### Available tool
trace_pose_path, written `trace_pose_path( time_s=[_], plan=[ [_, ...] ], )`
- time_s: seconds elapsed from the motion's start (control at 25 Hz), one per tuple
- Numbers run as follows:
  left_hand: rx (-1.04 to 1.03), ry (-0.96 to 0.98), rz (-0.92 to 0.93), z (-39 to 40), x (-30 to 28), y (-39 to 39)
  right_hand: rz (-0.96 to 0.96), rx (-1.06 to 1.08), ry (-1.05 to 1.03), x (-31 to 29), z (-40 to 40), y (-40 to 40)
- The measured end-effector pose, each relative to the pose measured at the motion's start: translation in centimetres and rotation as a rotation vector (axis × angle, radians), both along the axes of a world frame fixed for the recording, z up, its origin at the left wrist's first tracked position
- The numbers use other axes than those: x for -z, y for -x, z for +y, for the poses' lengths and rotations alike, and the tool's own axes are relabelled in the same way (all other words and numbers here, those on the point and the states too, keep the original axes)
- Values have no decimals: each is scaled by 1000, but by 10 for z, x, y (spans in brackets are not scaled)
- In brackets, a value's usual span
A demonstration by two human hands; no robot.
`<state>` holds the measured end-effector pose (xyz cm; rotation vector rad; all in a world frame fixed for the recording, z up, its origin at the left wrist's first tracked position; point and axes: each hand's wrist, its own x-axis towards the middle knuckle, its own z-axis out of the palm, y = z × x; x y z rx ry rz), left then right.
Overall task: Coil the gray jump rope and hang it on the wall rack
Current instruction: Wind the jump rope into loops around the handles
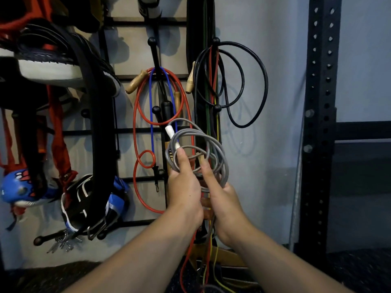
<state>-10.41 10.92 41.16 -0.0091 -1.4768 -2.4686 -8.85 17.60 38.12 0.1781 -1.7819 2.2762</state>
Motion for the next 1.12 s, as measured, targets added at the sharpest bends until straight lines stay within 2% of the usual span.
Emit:
trace_pose_path(
  time_s=[0.2,0.48,0.6,0.72,0.92,1.04,1.12],
  plan=[
    [-66,166,132,-6,12,-3,54,15,68,-6,-7,-5],
    [121,220,76,-19,22,-17,38,-76,-66,-11,6,-5],
    [201,285,72,-26,26,-14,-30,-123,-116,-16,10,-8],
    [191,236,37,-26,28,-15,-70,-157,-64,-13,5,-8],
    [227,271,16,-29,24,-18,-55,-123,77,-3,6,3],
    [250,295,5,-42,26,-14,-47,-128,-65,-8,16,5],
    [137,328,49,-52,23,-12,-70,-117,-202,-16,26,6]
  ],
)
